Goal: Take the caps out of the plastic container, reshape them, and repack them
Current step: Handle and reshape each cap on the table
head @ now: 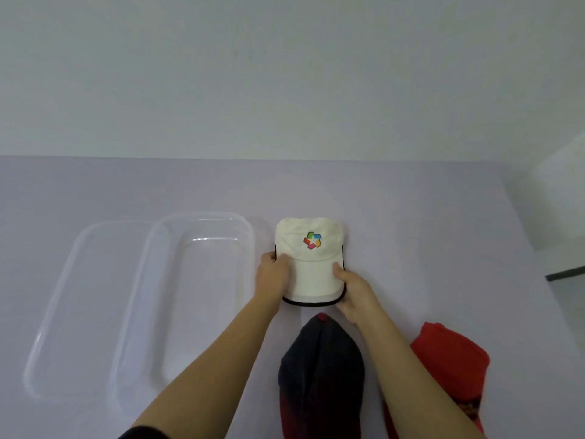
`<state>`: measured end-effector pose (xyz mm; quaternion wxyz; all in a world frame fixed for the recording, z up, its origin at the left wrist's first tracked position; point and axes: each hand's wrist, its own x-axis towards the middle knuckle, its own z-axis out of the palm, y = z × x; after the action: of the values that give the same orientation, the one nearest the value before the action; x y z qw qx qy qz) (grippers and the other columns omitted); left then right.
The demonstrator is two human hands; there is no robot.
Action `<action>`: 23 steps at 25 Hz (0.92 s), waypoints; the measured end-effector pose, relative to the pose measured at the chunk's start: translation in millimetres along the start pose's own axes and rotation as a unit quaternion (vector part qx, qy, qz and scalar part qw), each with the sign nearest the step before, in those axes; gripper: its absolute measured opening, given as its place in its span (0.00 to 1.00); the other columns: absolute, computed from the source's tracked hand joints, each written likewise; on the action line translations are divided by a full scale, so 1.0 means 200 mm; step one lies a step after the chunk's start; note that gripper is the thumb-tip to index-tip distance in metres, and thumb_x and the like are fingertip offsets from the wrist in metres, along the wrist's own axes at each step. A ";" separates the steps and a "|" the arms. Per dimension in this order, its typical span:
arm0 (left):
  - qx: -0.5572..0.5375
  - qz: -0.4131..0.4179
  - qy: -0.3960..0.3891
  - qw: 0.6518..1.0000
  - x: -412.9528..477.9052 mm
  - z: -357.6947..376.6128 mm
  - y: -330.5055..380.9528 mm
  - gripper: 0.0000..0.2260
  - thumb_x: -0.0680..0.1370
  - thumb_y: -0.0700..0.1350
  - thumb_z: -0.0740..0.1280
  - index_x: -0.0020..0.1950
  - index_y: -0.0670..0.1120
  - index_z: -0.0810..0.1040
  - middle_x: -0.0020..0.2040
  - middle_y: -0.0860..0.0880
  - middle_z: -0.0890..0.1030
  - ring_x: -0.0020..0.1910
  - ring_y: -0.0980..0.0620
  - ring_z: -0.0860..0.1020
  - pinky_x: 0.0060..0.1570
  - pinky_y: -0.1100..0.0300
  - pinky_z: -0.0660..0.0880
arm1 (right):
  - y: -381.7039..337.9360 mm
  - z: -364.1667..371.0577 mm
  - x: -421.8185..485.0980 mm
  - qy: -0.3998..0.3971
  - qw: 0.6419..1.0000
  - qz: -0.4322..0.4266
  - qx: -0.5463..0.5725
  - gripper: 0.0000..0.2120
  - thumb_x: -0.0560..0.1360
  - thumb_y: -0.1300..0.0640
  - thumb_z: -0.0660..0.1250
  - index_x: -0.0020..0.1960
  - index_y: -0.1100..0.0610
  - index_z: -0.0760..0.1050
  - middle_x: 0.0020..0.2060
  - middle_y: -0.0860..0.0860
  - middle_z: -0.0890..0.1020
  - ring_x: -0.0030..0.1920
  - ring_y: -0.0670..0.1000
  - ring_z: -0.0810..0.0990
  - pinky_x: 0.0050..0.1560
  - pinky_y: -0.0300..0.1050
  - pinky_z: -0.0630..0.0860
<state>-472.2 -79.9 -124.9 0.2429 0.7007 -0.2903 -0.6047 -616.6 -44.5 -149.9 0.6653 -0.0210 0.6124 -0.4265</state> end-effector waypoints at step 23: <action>0.549 0.400 0.061 0.731 0.10 -0.11 0.28 0.08 0.81 0.44 0.59 0.56 0.44 0.75 0.52 0.47 0.77 0.49 0.46 0.75 0.41 0.57 0.71 | -0.40 0.14 -0.02 0.060 0.670 -0.376 -0.638 0.10 0.76 0.48 0.64 0.53 0.49 0.79 0.43 0.48 0.78 0.56 0.52 0.72 0.51 0.47 0.69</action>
<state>-455.6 -133.2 -96.6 0.0524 0.5669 -0.8097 -0.1425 -637.1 -107.3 -95.4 0.2351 -0.6425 0.7145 -0.1462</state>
